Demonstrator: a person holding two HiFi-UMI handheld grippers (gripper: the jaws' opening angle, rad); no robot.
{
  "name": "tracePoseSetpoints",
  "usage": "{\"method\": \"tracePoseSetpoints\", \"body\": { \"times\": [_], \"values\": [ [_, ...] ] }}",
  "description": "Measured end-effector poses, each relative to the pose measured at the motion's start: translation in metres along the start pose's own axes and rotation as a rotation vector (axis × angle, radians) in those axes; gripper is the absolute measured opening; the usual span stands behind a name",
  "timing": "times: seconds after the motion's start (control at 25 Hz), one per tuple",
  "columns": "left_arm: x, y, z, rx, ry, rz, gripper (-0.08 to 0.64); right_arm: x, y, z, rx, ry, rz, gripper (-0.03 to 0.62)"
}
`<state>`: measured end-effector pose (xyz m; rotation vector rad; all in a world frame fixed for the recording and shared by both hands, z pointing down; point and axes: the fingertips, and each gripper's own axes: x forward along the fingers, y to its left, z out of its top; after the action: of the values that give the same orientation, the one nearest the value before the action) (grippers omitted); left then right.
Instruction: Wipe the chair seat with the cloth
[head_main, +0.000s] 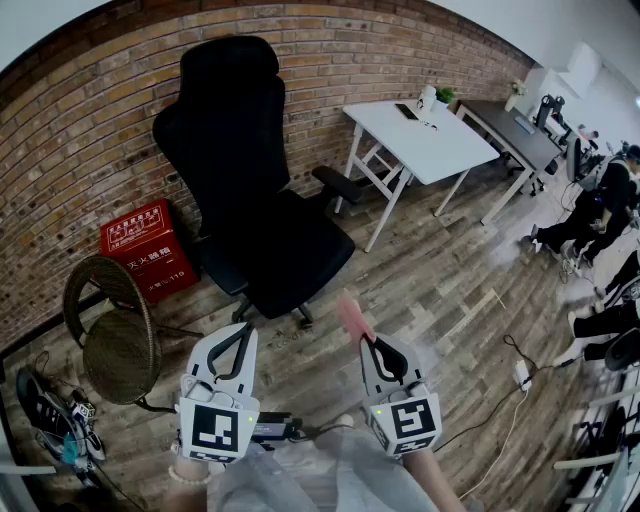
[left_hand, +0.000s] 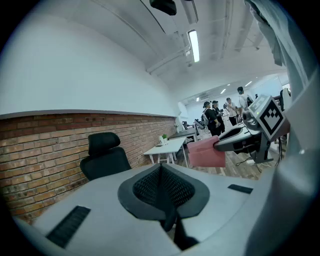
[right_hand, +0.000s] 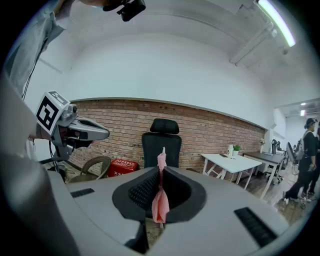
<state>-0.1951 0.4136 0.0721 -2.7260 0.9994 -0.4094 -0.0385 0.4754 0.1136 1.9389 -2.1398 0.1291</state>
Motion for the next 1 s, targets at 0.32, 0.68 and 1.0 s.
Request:
{"method": "tracePoseSetpoints", "body": {
  "times": [0.32, 0.68, 1.0],
  "values": [
    [0.002, -0.001, -0.004, -0.005, 0.013, -0.010, 0.018, 0.001, 0.001, 0.000, -0.005, 0.003, 0.001, 0.049],
    [-0.002, 0.005, -0.002, -0.005, -0.009, -0.009, 0.018, 0.004, 0.010, 0.003, -0.003, -0.001, 0.008, 0.049],
    [-0.010, 0.011, -0.004, -0.012, -0.026, 0.004, 0.018, 0.004, 0.014, 0.003, -0.008, -0.002, -0.003, 0.049]
  ]
}}
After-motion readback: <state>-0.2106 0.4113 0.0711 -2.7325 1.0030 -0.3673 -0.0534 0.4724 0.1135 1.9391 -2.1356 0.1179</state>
